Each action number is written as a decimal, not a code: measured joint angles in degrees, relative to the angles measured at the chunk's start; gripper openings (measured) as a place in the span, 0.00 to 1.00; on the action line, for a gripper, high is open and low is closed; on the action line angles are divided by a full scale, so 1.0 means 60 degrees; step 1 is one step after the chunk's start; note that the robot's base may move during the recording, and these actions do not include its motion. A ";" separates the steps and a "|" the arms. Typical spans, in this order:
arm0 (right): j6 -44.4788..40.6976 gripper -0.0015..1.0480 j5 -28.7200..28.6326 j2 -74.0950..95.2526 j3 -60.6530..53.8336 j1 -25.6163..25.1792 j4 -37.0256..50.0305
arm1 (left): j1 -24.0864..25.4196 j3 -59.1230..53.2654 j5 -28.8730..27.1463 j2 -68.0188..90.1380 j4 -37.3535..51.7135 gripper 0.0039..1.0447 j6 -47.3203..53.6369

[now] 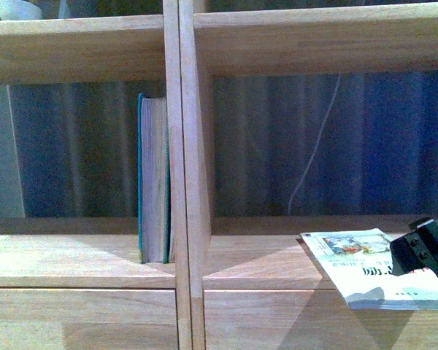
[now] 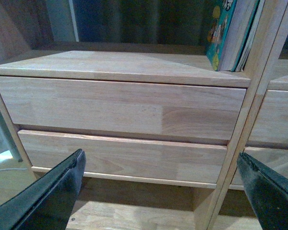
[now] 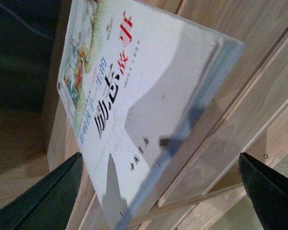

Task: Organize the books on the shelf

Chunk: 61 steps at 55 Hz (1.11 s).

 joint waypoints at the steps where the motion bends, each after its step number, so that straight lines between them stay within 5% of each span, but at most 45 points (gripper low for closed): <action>1: 0.0004 0.93 0.0000 0.0033 0.0051 -0.0007 0.0004 | 0.0000 0.0000 0.0000 0.0000 0.0000 0.93 0.0000; 40: 0.0015 0.93 0.0295 0.1774 0.2306 -0.0135 -0.0397 | 0.0000 0.0000 0.0000 0.0000 0.0000 0.93 0.0000; 61: -0.0015 0.34 0.0350 0.1774 0.2335 -0.0149 -0.0342 | 0.0000 0.0000 0.0000 0.0000 0.0000 0.93 0.0000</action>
